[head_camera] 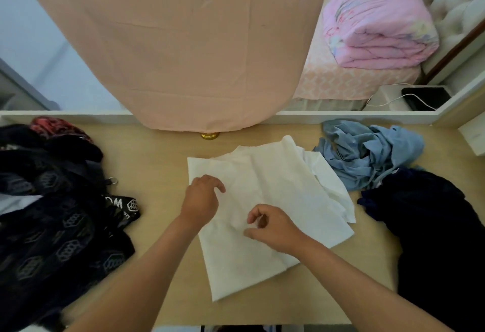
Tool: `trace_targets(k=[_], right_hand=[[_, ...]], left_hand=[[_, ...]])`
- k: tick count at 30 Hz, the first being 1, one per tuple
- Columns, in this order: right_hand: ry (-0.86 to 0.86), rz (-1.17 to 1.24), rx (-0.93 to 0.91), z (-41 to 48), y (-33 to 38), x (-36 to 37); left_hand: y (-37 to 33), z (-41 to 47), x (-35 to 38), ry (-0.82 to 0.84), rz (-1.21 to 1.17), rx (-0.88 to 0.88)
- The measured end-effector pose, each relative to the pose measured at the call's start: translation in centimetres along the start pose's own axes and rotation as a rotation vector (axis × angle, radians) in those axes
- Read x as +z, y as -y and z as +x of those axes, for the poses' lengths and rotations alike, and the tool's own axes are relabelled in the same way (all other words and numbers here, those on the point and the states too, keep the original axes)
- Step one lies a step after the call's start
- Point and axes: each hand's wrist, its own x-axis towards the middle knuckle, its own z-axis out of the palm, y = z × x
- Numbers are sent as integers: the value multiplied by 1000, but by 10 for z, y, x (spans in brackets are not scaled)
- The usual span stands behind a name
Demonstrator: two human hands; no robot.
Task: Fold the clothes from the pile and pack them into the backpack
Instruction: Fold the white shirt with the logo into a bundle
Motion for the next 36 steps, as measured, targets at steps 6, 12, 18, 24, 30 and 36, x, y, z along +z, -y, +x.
trace_targets(k=[6,12,18,24,30,36], right_hand=[[-517,-97,184,-3,-16,-7],[-154,-205,367,-7,-40,-1],[-404,-31,364,-12,-30,6],[-310,-316,415,-16,-20,16],[-225,-216,464,-4,-28,15],[-252,-340,384,5,-43,22]], left_hand=[[-3,-35,27,193,116,106],[-9,-24,31,205,-185,-301],[-15,1,19,40,-177,-277],[-13,0,23,63,423,-148],[-1,23,25,218,492,48],[44,55,-5,372,612,-53]])
